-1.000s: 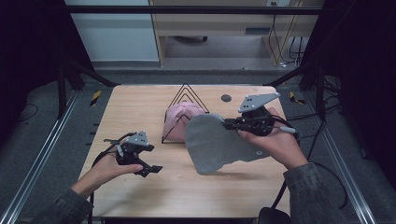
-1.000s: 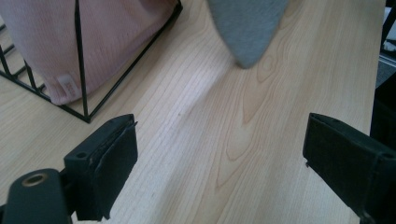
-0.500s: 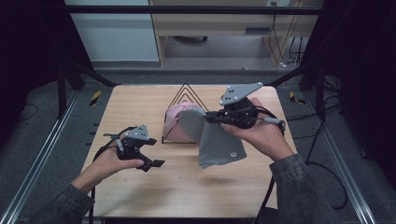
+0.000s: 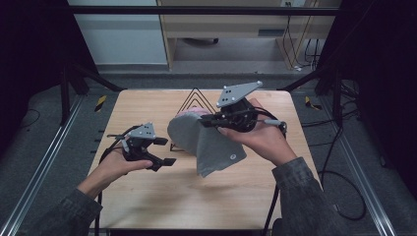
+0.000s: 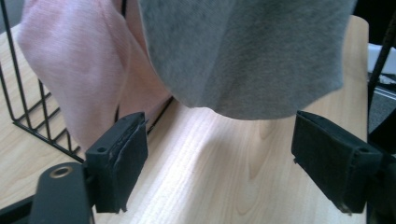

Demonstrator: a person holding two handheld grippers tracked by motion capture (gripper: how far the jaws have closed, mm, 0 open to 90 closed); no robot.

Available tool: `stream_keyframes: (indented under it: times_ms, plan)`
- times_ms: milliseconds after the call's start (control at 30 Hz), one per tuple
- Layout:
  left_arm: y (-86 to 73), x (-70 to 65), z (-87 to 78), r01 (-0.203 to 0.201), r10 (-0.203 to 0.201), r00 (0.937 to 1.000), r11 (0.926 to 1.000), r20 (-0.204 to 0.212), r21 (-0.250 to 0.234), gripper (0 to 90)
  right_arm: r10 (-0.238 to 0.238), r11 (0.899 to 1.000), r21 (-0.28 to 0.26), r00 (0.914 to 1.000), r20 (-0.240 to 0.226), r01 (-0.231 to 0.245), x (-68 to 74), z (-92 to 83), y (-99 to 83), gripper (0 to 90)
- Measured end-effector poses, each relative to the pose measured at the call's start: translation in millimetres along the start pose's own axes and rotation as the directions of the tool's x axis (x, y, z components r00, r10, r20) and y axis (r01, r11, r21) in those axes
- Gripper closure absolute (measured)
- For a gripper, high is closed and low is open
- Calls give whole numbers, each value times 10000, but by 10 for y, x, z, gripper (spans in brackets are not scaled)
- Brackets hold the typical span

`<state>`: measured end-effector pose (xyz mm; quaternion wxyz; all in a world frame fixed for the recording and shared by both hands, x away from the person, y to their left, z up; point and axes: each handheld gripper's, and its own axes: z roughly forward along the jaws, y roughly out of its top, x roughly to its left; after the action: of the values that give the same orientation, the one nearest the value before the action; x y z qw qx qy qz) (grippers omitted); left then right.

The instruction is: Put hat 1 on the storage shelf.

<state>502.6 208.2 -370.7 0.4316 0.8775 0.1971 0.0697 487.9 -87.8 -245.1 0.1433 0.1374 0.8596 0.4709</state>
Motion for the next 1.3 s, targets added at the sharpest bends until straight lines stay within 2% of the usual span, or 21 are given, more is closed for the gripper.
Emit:
stream_keyframes:
  times_ms: [67,200,300,400,467,567,767,1000,1133,1300]
  plan:
    - [24,19,1,95,-94,9999,9998,86,-175,201,-39,10000,-15,10000,-48,38,10,14,22,865]
    - [71,51,25,145,-145,9999,9994,1,-322,225,-31,9999,-140,9999,-155,29,19,36,50,865]
    - [104,65,36,219,-214,9997,9982,106,-556,299,-40,9999,-160,9998,-177,37,27,54,58,864]
    - [120,80,47,245,-243,9997,9978,42,-616,493,0,9999,-143,9998,-188,-3,27,64,45,864]
    - [129,100,54,154,-156,9999,9983,-29,-567,668,37,9999,-99,9999,-163,-39,15,73,23,864]
    - [149,110,52,157,-149,9997,9992,200,-380,835,138,9999,-42,9999,-98,-139,-5,74,-20,864]
    - [242,42,10,-187,187,9998,9998,102,67,861,441,9990,75,9988,223,-442,-82,48,-129,864]
    - [383,-1,-100,-527,529,9985,9984,-114,210,861,712,9974,96,9959,555,-718,-141,2,-218,863]
    - [511,-4,-218,-593,598,9978,9981,-298,176,862,856,9963,-162,9931,804,-846,-174,-59,-207,864]
    - [759,8,-430,-759,757,9951,9971,-643,-8,862,1010,9939,-556,9879,1176,-950,-223,-139,-110,864]
